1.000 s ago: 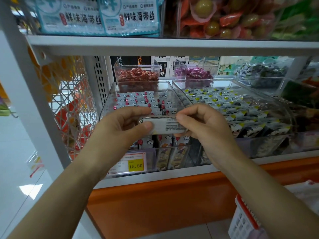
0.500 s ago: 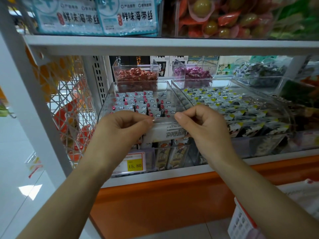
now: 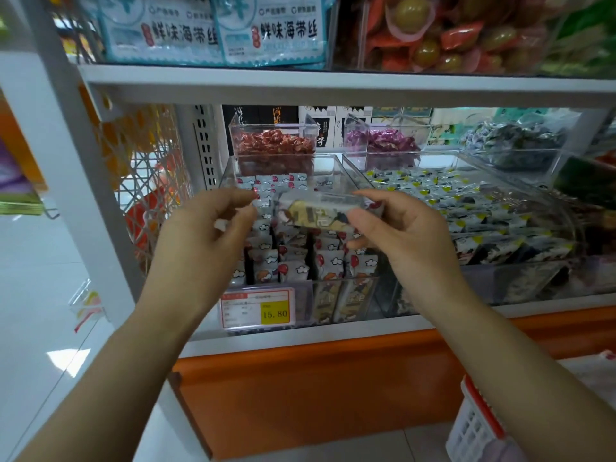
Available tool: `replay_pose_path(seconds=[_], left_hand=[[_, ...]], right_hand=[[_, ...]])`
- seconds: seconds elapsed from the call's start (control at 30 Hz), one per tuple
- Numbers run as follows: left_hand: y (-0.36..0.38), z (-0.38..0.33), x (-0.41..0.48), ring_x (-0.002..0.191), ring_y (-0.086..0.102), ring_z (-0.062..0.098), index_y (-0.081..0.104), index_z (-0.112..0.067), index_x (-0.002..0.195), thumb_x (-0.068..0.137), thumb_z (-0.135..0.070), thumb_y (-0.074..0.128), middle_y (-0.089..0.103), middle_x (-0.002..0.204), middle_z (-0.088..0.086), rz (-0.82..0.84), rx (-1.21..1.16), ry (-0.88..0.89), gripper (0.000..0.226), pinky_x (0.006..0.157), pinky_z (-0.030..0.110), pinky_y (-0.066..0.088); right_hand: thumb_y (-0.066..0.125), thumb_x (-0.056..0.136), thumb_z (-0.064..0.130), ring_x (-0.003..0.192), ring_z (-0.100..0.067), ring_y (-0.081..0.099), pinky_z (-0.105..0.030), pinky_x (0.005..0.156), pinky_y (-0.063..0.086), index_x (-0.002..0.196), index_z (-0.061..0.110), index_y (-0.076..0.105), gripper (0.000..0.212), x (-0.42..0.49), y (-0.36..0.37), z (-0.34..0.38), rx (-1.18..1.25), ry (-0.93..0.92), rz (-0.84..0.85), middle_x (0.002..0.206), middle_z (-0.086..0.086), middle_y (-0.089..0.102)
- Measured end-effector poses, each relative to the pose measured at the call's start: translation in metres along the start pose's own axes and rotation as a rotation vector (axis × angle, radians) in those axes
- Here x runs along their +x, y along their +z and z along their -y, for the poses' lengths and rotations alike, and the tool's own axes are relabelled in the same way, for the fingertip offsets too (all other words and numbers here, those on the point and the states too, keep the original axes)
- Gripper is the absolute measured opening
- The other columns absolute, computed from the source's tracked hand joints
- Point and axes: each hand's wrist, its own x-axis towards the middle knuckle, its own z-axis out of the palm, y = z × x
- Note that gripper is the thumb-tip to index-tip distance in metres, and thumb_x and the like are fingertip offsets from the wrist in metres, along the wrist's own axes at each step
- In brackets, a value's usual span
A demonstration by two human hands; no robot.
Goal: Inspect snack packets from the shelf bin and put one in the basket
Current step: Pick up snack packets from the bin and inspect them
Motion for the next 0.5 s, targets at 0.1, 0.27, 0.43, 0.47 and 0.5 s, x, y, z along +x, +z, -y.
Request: replay_pose_path(seconds=[0.1, 0.27, 0.43, 0.47, 0.5], left_hand=[[0.002, 0.013, -0.003, 0.116, 0.047, 0.024, 0.064, -0.018, 0.117, 0.091, -0.026, 0.051, 0.059, 0.124, 0.002, 0.120, 0.421, 0.199, 0.030, 0.098, 0.036, 0.030], [0.013, 0.019, -0.012, 0.131, 0.035, 0.033, 0.068, -0.017, 0.112, 0.090, -0.033, 0.054, 0.049, 0.138, 0.007, 0.268, 0.738, 0.275, 0.031, 0.103, 0.050, 0.027], [0.015, 0.020, -0.010, 0.135, 0.024, 0.026, 0.066, -0.021, 0.112, 0.091, -0.042, 0.048, 0.042, 0.143, 0.002, 0.265, 0.739, 0.232, 0.034, 0.105, 0.042, 0.017], [0.014, 0.021, -0.010, 0.136, 0.021, 0.024, 0.065, -0.022, 0.109, 0.090, -0.045, 0.048, 0.041, 0.143, -0.001, 0.258, 0.708, 0.214, 0.034, 0.105, 0.039, 0.015], [0.014, 0.021, -0.010, 0.135, 0.019, 0.022, 0.065, -0.023, 0.105, 0.089, -0.046, 0.049, 0.040, 0.142, -0.002, 0.253, 0.682, 0.205, 0.032, 0.105, 0.038, 0.015]], right_hand=[[0.064, 0.086, 0.022, 0.073, -0.010, 0.069, -0.019, 0.069, 0.056, 0.112, 0.026, 0.060, 0.026, 0.003, 0.001, -0.002, -0.042, 0.025, -0.045, 0.096, 0.001, 0.066], [0.064, 0.086, 0.019, 0.085, -0.008, 0.067, -0.024, 0.072, 0.058, 0.108, 0.023, 0.055, 0.023, 0.007, 0.010, -0.004, -0.071, 0.026, -0.056, 0.106, -0.002, 0.063], [0.063, 0.088, 0.020, 0.086, -0.009, 0.066, -0.033, 0.076, 0.058, 0.102, 0.023, 0.054, 0.017, 0.011, 0.017, -0.003, -0.110, 0.015, -0.015, 0.099, 0.001, 0.064], [0.062, 0.088, 0.020, 0.085, -0.010, 0.066, -0.035, 0.076, 0.058, 0.104, 0.022, 0.054, 0.018, 0.012, 0.019, -0.003, -0.125, 0.011, 0.004, 0.099, 0.000, 0.064], [0.062, 0.088, 0.021, 0.089, -0.013, 0.066, -0.037, 0.078, 0.057, 0.105, 0.022, 0.054, 0.019, 0.014, 0.020, -0.002, -0.151, 0.010, 0.025, 0.102, -0.001, 0.063]])
